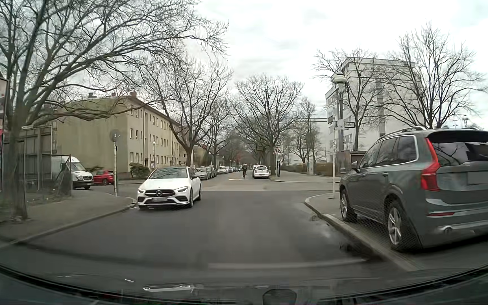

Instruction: Follow the waypoints while adhering to traffic rules and regulations

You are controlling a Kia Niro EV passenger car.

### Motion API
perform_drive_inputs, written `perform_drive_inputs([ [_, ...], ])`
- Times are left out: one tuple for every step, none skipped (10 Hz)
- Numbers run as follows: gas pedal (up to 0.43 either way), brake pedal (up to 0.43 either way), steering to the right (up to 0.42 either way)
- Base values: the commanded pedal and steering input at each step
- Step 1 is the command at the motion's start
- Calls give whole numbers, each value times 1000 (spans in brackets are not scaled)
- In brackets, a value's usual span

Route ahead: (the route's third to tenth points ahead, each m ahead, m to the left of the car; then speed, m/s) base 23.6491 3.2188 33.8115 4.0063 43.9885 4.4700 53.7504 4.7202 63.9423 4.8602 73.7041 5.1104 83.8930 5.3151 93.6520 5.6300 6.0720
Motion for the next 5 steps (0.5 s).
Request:
perform_drive_inputs([
  [0,61,-2],
  [0,128,-4],
  [0,146,-6],
  [0,171,-9],
  [0,183,-9],
])
